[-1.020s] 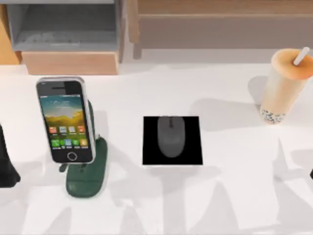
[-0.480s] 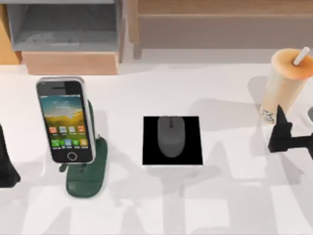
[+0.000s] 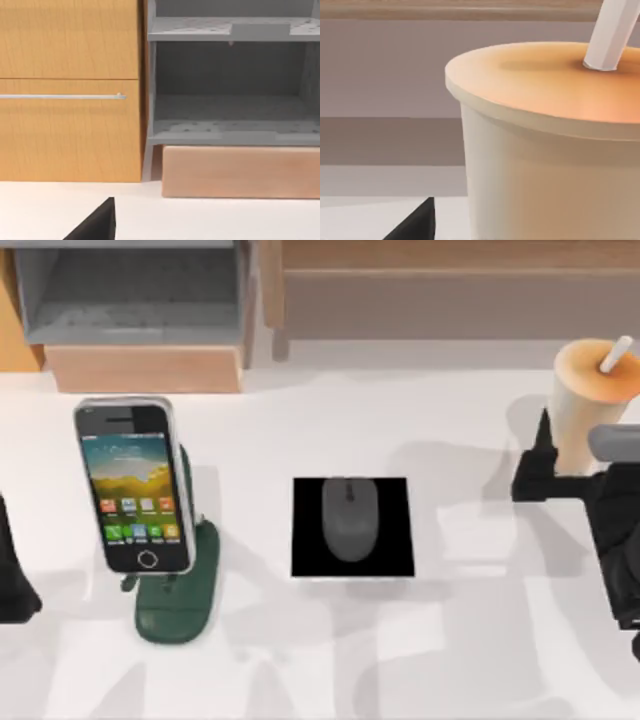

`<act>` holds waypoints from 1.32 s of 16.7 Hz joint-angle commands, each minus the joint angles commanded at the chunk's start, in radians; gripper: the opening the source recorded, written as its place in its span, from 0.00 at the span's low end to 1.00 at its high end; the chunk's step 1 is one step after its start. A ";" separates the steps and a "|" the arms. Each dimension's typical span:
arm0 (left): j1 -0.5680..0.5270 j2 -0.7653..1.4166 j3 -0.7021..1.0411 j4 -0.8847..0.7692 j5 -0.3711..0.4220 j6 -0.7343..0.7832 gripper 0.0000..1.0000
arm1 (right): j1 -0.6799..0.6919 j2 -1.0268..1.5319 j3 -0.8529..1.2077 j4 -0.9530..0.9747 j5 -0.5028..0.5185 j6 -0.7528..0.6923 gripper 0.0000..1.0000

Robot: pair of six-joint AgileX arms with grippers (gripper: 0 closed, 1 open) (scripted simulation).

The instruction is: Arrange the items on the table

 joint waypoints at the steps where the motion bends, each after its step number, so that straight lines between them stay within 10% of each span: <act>1: 0.000 0.000 0.000 0.000 0.000 0.000 1.00 | 0.000 0.000 0.000 0.000 0.000 0.000 1.00; 14: 0.000 0.000 0.000 0.000 0.000 0.000 1.00 | -0.040 0.024 0.115 -0.090 -0.039 0.000 1.00; 22: 0.000 0.000 0.000 0.000 0.000 0.000 1.00 | -0.040 0.024 0.115 -0.090 -0.039 0.000 0.40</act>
